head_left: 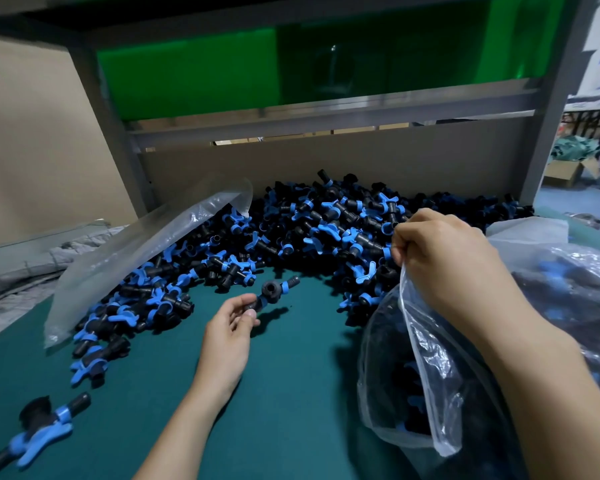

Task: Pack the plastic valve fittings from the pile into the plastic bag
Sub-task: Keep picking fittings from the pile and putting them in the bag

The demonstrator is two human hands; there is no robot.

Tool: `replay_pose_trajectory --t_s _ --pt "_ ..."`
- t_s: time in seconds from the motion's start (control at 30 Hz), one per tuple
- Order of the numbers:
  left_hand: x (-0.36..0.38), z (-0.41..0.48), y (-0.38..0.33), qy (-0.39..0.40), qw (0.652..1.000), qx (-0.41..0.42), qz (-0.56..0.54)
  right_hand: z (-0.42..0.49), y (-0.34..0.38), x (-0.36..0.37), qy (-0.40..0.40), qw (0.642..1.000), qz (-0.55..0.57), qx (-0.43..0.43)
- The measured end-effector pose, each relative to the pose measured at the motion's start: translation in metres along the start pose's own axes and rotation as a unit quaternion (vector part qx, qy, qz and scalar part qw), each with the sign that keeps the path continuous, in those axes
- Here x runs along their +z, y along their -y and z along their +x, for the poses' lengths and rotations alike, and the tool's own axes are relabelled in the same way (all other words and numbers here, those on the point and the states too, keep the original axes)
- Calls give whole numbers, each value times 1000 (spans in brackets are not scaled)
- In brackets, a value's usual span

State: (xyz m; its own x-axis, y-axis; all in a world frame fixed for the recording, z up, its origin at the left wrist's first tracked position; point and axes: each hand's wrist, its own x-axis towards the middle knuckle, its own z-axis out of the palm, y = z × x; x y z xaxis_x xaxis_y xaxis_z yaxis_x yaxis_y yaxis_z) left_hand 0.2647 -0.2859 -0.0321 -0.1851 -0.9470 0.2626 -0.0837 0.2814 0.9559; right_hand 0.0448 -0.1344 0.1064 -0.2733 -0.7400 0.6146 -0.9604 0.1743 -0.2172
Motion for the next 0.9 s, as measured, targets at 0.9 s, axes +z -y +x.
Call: replay_pose_trajectory --t_s 0.9 --pt "0 0 1 -7 1000 -1 26 0 -1 1 -6 1000 4 -1"
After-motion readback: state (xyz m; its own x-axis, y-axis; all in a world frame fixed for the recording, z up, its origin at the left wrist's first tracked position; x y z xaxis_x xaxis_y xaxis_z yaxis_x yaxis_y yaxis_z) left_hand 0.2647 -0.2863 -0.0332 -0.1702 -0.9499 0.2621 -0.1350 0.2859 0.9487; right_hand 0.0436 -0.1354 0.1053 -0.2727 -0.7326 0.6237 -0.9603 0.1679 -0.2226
